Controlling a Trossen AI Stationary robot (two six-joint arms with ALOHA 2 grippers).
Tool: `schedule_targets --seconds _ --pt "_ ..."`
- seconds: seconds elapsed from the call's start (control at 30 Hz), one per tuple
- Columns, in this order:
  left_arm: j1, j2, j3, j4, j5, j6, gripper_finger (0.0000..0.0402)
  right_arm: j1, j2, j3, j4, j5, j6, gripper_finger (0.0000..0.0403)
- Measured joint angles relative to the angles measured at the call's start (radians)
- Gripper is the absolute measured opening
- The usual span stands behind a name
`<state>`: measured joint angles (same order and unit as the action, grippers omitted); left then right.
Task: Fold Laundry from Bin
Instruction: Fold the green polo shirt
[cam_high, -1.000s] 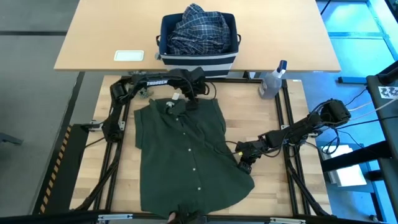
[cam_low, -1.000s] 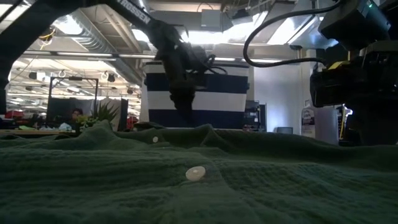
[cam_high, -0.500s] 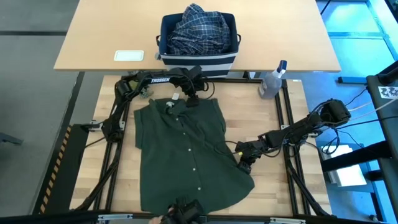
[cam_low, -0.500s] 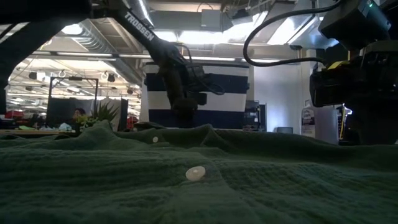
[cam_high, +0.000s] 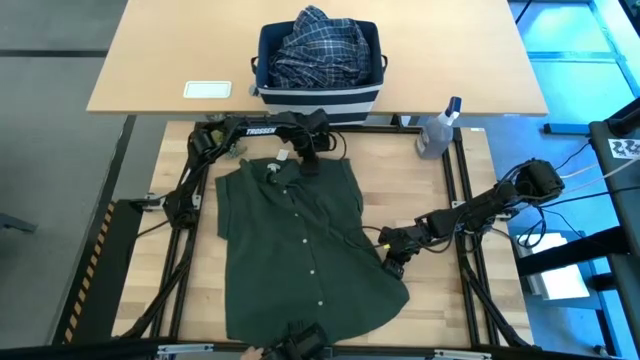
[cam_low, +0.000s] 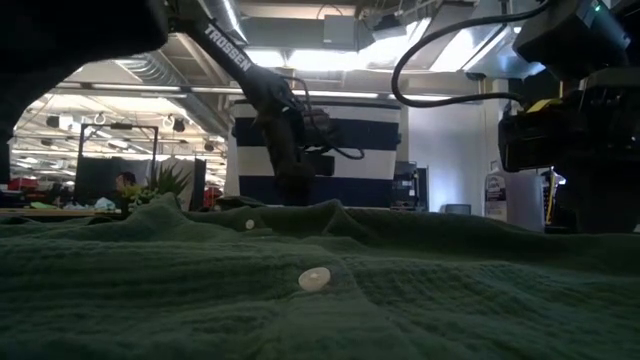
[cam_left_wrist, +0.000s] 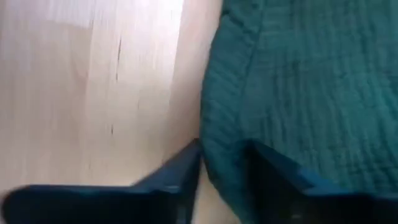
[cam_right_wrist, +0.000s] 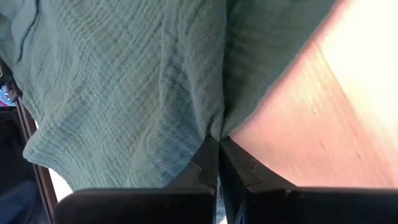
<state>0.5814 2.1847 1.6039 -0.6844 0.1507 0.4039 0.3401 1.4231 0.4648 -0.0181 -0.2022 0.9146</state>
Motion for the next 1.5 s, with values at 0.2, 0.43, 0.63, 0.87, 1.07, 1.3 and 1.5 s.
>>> schedule_targets --seconds 0.2,0.43,0.63,0.87,1.07,1.3,1.5 --pt "-0.006 -0.006 0.048 -0.046 0.05 0.024 0.0004 0.001 -0.009 0.001 -0.012 0.046 0.0 0.0001" --pt "-0.048 -0.12 0.115 -0.168 -0.016 0.085 0.0001 0.0 -0.082 0.003 -0.042 0.162 0.004 0.0001" --pt "-0.101 -0.277 0.116 -0.291 -0.122 0.127 0.0001 0.001 -0.107 0.104 -0.144 0.255 -0.059 0.0001" --pt "-0.14 -0.44 0.116 -0.396 -0.187 0.13 0.0 0.001 -0.103 0.243 -0.142 0.273 -0.211 0.0001" --pt "-0.156 -0.515 0.115 -0.506 -0.187 0.148 0.0 0.001 -0.048 0.312 -0.055 0.245 -0.293 0.0" --pt "-0.171 -0.517 0.052 -0.556 -0.205 0.182 0.0 0.001 0.11 0.377 -0.037 0.186 -0.302 0.0" --pt "-0.172 -0.522 -0.072 -0.543 -0.237 0.222 0.0 0.018 0.203 0.418 -0.041 0.146 -0.282 0.0"
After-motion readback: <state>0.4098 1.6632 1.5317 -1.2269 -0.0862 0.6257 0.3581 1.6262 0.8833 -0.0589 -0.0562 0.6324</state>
